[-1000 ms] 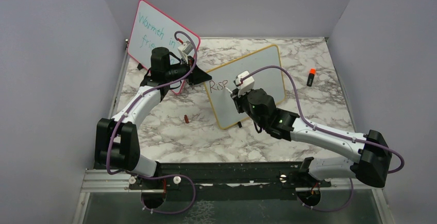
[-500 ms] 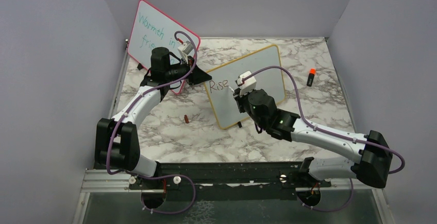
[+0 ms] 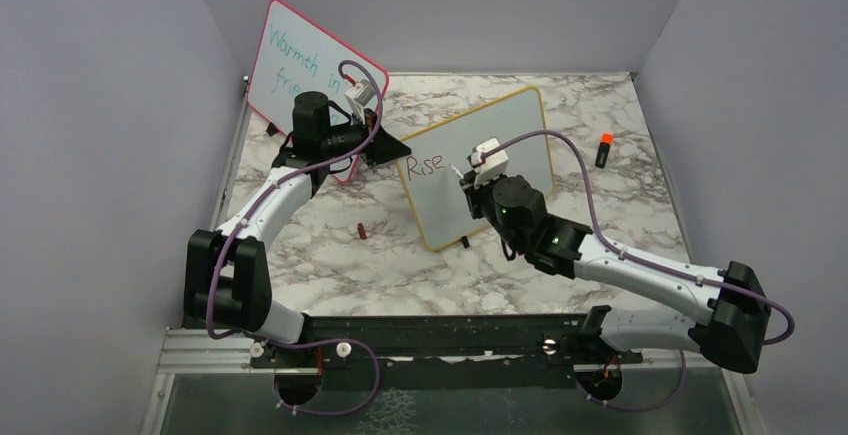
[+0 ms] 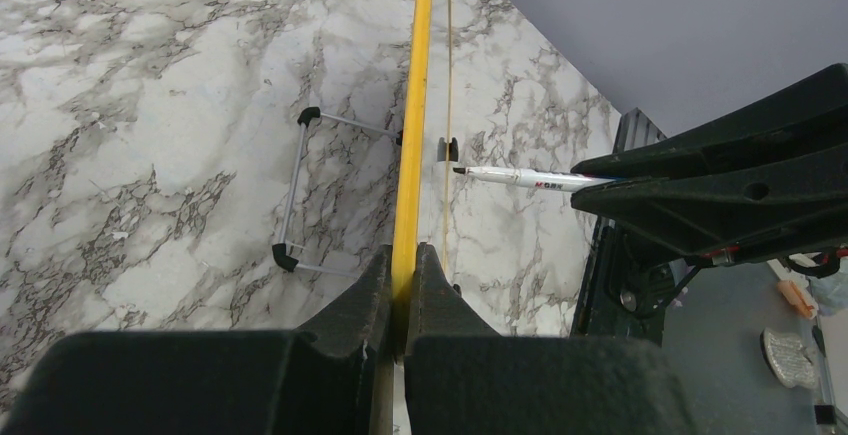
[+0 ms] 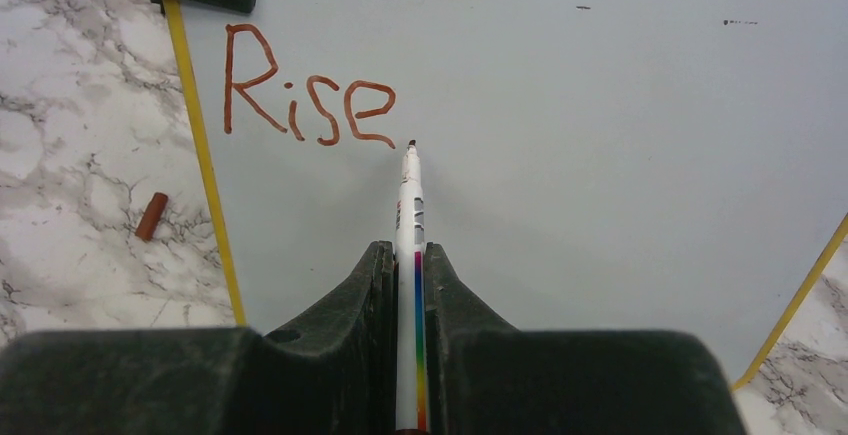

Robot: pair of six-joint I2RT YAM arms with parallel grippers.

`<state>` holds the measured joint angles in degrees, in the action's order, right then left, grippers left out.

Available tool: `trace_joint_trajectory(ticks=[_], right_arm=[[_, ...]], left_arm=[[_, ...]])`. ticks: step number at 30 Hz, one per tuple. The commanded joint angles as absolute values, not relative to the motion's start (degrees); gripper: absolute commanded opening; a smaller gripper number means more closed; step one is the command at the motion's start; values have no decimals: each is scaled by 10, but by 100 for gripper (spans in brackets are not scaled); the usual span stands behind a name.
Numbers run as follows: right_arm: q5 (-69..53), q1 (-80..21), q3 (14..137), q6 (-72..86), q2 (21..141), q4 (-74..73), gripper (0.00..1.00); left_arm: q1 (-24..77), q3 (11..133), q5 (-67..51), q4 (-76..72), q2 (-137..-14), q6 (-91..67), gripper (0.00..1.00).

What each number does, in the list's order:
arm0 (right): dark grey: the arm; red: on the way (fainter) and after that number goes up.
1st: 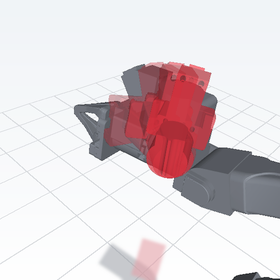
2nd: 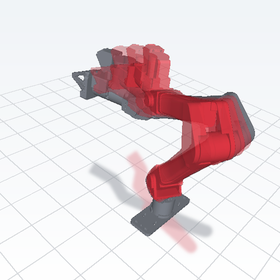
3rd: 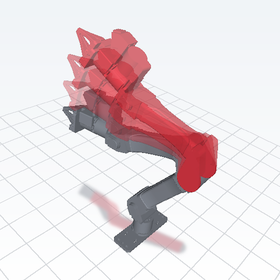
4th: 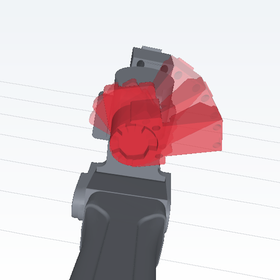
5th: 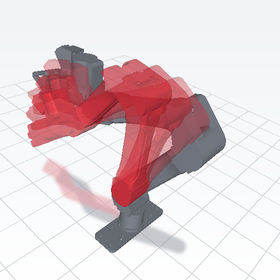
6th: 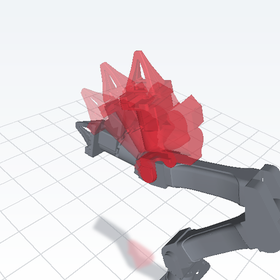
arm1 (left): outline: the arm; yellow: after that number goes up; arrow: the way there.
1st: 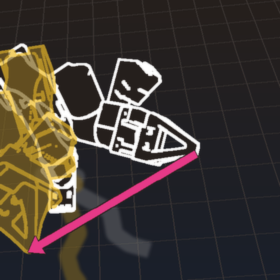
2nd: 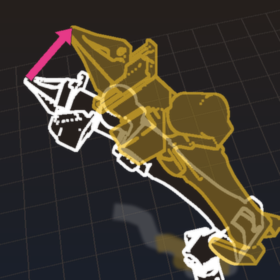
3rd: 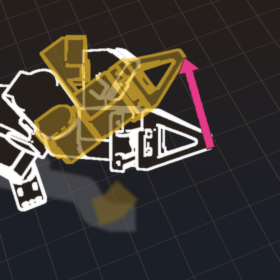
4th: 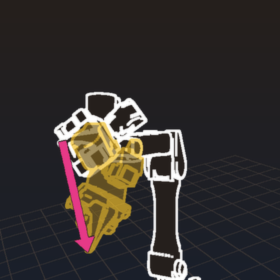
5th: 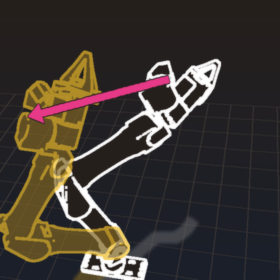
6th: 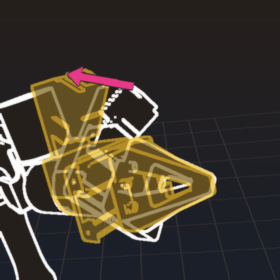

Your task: Write a sentence on the whiteboard

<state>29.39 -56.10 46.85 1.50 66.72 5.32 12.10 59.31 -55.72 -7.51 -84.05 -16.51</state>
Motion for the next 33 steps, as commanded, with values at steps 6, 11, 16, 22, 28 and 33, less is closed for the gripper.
trace_joint_trajectory(ticks=[6, 11, 16, 22, 28, 33], right_arm=[[313, -547, 466, 11, 675, 90, 1], [309, -542, 469, 11, 685, 90, 1], [304, -539, 469, 18, 691, 81, 1], [292, -539, 470, 26, 678, 55, 1], [290, -539, 469, 27, 633, 35, 1], [312, -539, 469, 5, 609, 37, 1]], left_arm=[[132, 586, -561, -37, -853, -141, 0], [132, 587, -562, -37, -854, -140, 0], [132, 587, -562, -37, -853, -140, 0], [132, 587, -562, -35, -854, -140, 0], [132, 588, -560, -32, -854, -138, 0], [132, 591, -555, -23, -854, -130, 0]])
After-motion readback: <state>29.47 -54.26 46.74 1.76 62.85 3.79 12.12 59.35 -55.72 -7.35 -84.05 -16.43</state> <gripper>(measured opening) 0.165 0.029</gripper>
